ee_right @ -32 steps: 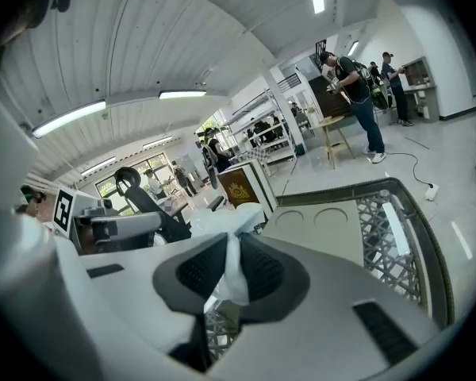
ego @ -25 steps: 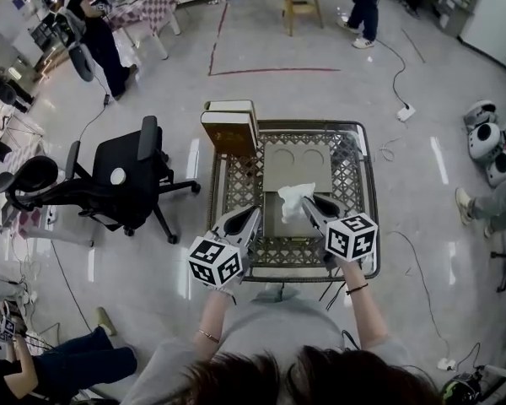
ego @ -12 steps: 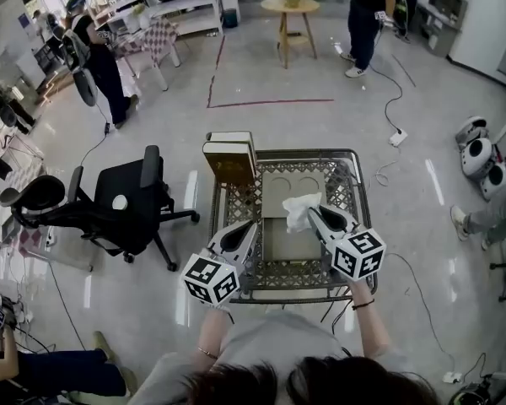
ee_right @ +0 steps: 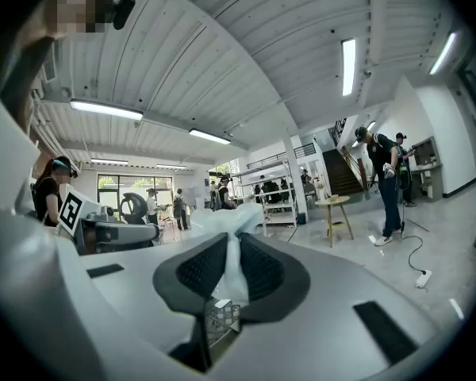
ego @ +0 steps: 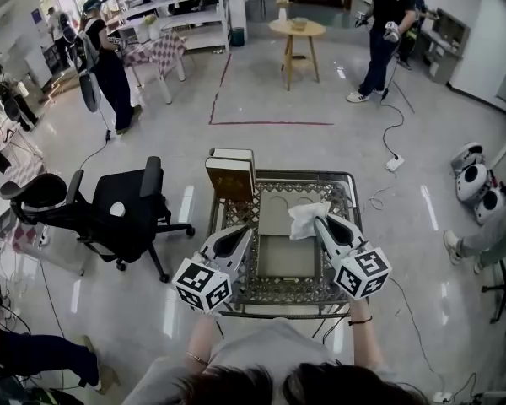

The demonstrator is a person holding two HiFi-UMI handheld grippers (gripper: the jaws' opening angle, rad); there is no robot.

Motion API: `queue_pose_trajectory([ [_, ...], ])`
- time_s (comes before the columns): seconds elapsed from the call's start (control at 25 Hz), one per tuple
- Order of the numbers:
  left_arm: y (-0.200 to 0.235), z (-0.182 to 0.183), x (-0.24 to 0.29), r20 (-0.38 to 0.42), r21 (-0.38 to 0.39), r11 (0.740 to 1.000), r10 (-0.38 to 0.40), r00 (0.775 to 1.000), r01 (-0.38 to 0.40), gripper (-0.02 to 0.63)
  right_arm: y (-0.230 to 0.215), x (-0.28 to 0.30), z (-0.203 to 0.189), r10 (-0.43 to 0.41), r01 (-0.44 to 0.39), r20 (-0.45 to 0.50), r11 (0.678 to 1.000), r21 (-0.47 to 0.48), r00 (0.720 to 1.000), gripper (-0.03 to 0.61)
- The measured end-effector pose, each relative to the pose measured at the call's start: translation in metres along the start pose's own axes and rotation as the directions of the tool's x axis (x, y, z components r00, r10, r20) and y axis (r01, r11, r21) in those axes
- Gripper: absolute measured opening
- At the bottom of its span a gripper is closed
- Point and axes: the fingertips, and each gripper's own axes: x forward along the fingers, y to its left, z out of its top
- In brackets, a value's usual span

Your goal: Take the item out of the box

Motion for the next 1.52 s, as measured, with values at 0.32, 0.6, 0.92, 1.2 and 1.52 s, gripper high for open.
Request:
queue_pose_trajectory([
  [0.32, 0.003, 0.030, -0.008, 0.061, 0.081, 0.996, 0.030, 0.998, -0.035, 0.017, -0.009, -0.017, 0.033, -0.036, 0.042, 0.091, 0.997, -0.070, 0.995, 0.069],
  [0.6, 0.003, 0.045, -0.012, 0.095, 0.115, 0.993, 0.029, 0.995, -0.040, 0.017, -0.015, -0.028, 0.048, -0.062, 0.076, 0.128, 0.991, -0.109, 0.990, 0.067],
  [0.92, 0.006, 0.044, -0.014, 0.092, 0.138, 0.990, 0.026, 0.995, -0.038, 0.017, -0.019, -0.033, 0.049, -0.100, 0.117, 0.140, 0.985, -0.125, 0.985, 0.063],
  [1.2, 0.009, 0.042, -0.012, 0.081, 0.126, 0.991, 0.030, 0.996, -0.040, 0.017, -0.019, -0.030, 0.047, -0.092, 0.110, 0.137, 0.985, -0.131, 0.986, 0.063],
  [1.52, 0.010, 0.040, -0.015, 0.068, 0.118, 0.992, 0.038, 0.997, -0.046, 0.017, -0.016, -0.030, 0.047, -0.089, 0.106, 0.129, 0.985, -0.135, 0.988, 0.063],
])
